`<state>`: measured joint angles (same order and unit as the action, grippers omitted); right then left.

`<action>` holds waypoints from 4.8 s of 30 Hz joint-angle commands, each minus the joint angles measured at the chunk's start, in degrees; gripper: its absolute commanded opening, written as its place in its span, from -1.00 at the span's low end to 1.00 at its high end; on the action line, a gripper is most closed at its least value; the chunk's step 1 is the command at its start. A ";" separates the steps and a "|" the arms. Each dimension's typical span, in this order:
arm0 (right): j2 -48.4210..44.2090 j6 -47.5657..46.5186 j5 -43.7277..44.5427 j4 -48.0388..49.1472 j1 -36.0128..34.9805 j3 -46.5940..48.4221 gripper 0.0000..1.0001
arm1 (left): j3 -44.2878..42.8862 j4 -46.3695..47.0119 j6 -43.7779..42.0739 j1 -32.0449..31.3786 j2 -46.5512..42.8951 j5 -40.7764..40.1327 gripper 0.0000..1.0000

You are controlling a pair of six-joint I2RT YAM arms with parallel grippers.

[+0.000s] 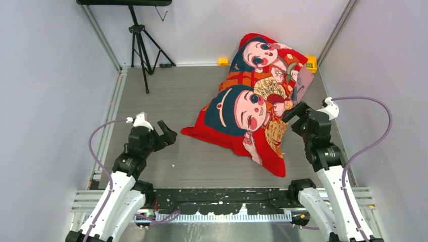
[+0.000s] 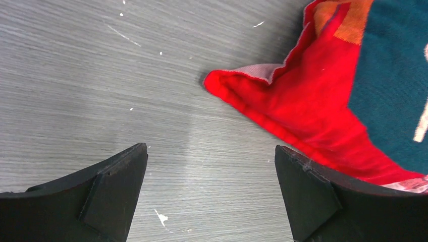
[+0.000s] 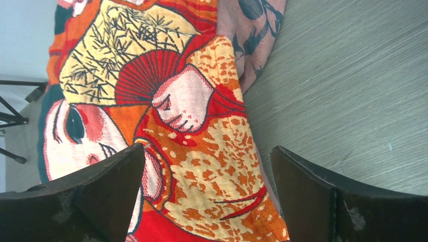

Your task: Remove the pillowcase from the pillow

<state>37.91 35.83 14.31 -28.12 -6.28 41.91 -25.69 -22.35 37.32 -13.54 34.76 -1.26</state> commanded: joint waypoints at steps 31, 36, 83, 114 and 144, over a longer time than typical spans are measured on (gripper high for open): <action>52.96 3.56 -22.05 31.91 -41.98 20.00 0.86 | -9.28 1.04 8.03 -0.17 12.11 22.77 0.95; 44.54 1.82 -18.23 25.28 -39.40 19.12 0.87 | -9.02 -1.03 7.83 -0.17 11.00 20.42 0.95; 30.13 11.76 -24.59 12.69 17.53 21.66 -0.99 | -15.82 4.65 6.78 1.85 11.44 -6.77 -1.00; 37.69 2.49 -17.36 -4.59 -38.31 36.21 0.77 | -49.14 -13.57 -4.25 17.23 39.43 -1.23 0.40; 7.76 3.28 11.65 -14.68 -22.75 15.44 0.79 | -57.81 -9.98 -30.36 -49.99 50.59 -8.64 0.47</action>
<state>47.97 37.76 22.92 -45.39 -29.45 56.29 -79.59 -32.38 10.04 -62.15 81.58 -7.35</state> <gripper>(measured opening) 0.895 0.730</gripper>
